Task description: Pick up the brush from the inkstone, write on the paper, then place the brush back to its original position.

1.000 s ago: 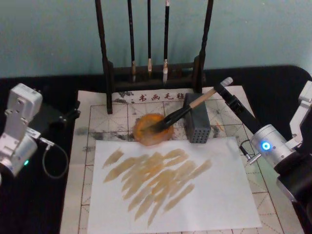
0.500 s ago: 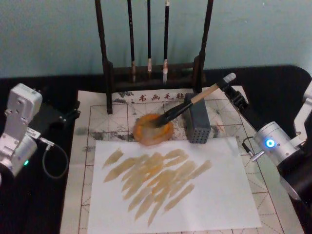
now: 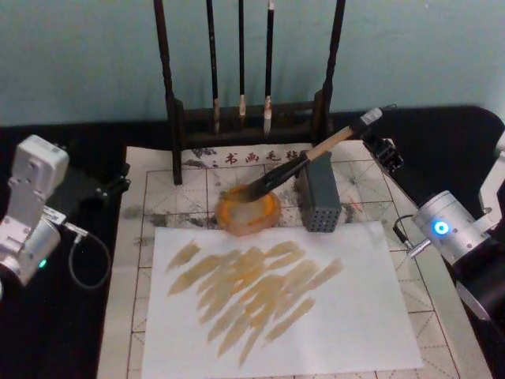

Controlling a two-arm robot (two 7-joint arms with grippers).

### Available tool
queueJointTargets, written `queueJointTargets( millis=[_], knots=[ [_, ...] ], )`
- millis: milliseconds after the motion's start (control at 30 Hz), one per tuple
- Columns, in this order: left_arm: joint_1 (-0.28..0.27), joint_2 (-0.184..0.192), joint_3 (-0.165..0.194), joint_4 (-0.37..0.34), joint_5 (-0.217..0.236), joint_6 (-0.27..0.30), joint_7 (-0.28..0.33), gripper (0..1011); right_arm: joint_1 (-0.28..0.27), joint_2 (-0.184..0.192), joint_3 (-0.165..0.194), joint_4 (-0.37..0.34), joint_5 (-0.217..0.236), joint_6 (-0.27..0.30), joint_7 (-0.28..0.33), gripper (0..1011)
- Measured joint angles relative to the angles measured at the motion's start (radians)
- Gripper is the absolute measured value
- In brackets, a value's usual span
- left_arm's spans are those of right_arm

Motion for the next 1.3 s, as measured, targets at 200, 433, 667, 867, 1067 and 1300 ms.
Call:
queueJointTargets(
  millis=[200, 433, 667, 867, 1067, 1300],
  knots=[
    [0.000, 0.000, 0.000, 0.000, 0.000, 0.000, 0.000, 1001, -0.008, 0.019, -0.030, -0.035, -0.004, -0.009, 0.016, 178],
    [0.000, 0.000, 0.000, 0.000, 0.000, 0.000, 0.000, 1001, -0.007, 0.039, -0.067, -0.052, -0.017, -0.013, 0.045, 178],
    [0.000, 0.000, 0.000, 0.000, 0.000, 0.000, 0.000, 1001, 0.014, 0.053, -0.108, -0.045, -0.040, -0.029, 0.079, 178],
    [0.000, 0.000, 0.000, 0.000, 0.000, 0.000, 0.000, 1001, 0.041, 0.058, -0.137, -0.025, -0.062, -0.044, 0.101, 178],
    [0.000, 0.000, 0.000, 0.000, 0.000, 0.000, 0.000, 1001, 0.065, 0.060, -0.156, -0.006, -0.075, -0.046, 0.128, 178],
    [0.000, 0.000, 0.000, 0.000, 0.000, 0.000, 0.000, 1001, 0.098, 0.069, -0.190, 0.013, -0.100, -0.032, 0.175, 178]
  ],
)
